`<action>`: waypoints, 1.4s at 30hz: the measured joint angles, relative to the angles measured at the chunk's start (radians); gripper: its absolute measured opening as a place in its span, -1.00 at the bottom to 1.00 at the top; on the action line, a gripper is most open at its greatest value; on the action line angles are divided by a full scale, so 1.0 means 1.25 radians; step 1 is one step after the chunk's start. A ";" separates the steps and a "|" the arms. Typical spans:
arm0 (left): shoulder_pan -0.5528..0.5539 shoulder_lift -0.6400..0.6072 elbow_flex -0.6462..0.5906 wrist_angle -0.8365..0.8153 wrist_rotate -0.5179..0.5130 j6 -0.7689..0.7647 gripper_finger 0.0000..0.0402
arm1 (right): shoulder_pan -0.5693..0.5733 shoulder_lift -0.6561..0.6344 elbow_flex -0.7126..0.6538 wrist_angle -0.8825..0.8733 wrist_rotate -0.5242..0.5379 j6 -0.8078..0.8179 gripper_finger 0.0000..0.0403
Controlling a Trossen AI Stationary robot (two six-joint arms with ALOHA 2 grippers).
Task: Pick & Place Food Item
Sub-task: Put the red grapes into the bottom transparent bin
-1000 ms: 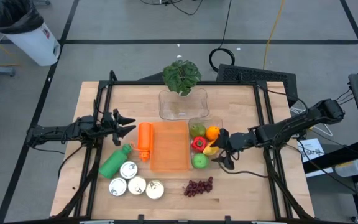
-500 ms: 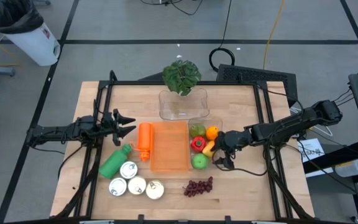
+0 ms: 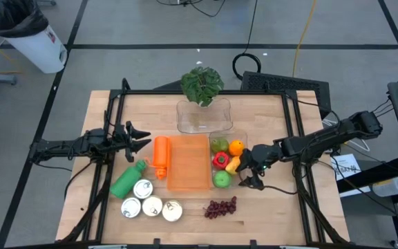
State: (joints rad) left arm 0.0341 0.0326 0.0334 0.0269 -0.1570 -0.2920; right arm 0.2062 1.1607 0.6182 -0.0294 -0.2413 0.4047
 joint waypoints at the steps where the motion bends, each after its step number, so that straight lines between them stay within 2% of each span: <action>1: 0.000 0.000 0.000 0.000 0.000 0.000 -0.16 | 0.000 -0.010 0.000 0.000 0.000 -0.004 0.55; 7: 0.000 0.000 0.000 0.000 0.000 0.000 -0.18 | 0.016 -0.098 0.000 0.005 0.000 0.001 0.55; 12: 0.000 0.000 0.000 0.000 0.000 0.000 -0.12 | 0.080 -0.144 0.000 0.025 0.009 -0.019 0.55; 16: 0.000 0.000 0.000 0.000 0.000 0.000 -0.07 | 0.144 -0.143 0.000 0.072 0.083 -0.022 0.55; 20: 0.000 0.000 0.000 0.000 0.000 0.000 -0.02 | 0.206 -0.109 0.000 0.127 0.139 -0.025 0.55; 25: 0.000 0.000 0.000 0.000 0.000 0.000 0.03 | 0.285 -0.030 0.001 0.271 0.216 -0.045 0.55; 31: 0.000 0.000 0.000 0.000 0.000 0.000 -0.02 | 0.355 0.092 0.012 0.427 0.316 -0.060 0.55; 35: 0.000 0.000 0.000 0.000 0.000 0.000 -0.07 | 0.382 0.158 0.100 0.344 0.387 -0.042 0.55; 42: 0.000 0.000 0.000 0.000 0.000 0.000 -0.15 | 0.392 0.322 0.357 0.020 0.468 -0.061 0.55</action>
State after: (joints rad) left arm 0.0342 0.0322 0.0334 0.0271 -0.1571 -0.2920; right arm 0.6965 1.5628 1.0643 -0.0050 0.3432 0.3280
